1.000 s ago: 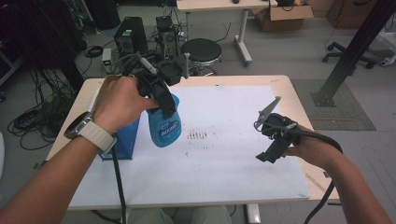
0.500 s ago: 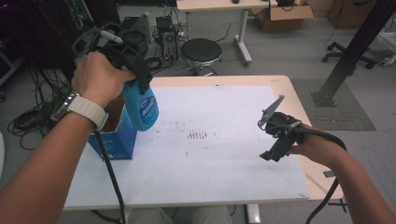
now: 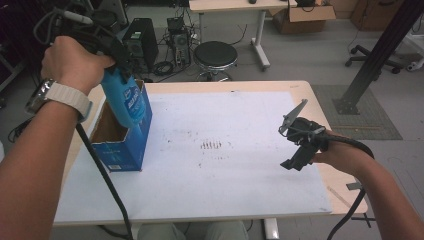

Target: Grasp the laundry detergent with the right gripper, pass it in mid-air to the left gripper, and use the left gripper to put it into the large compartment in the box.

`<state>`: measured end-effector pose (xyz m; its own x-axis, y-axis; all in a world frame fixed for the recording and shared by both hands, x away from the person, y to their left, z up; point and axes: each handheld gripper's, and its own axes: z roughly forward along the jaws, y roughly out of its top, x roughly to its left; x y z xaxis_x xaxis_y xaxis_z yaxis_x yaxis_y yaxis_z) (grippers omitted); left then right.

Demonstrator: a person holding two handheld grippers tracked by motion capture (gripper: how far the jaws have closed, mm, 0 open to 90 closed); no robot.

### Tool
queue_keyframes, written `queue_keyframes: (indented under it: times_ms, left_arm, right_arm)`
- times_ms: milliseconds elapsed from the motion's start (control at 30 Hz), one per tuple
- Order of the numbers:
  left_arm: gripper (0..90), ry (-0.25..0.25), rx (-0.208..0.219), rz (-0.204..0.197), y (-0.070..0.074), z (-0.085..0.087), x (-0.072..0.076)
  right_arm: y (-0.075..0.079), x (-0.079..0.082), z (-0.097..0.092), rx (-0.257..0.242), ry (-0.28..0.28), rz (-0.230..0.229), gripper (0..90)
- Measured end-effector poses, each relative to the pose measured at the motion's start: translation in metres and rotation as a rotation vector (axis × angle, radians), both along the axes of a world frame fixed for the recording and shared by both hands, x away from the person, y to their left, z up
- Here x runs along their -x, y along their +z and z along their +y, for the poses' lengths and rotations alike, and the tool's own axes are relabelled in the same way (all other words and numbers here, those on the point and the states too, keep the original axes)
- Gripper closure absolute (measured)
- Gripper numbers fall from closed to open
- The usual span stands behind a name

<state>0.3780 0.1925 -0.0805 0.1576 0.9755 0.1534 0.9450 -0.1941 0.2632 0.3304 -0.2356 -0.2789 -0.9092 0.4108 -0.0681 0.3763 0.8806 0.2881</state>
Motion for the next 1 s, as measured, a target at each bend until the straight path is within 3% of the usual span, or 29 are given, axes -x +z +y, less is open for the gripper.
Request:
queue_keyframes:
  times_ms: [367,767,1000]
  left_arm:
    - [38.5,0.090,-0.008,-0.009,0.000,0.027,-0.001]
    - [38.5,0.119,-0.025,-0.017,-0.012,0.041,-0.007]
    - [38.5,0.125,-0.025,-0.030,-0.030,0.049,-0.013]
  right_arm:
    - [0.001,0.000,-0.005,0.032,-0.012,0.020,7.8]
    - [0.001,-0.001,-0.011,0.072,-0.026,0.037,7.9]
    - [-0.003,-0.002,-0.013,0.075,-0.026,0.045,7.9]
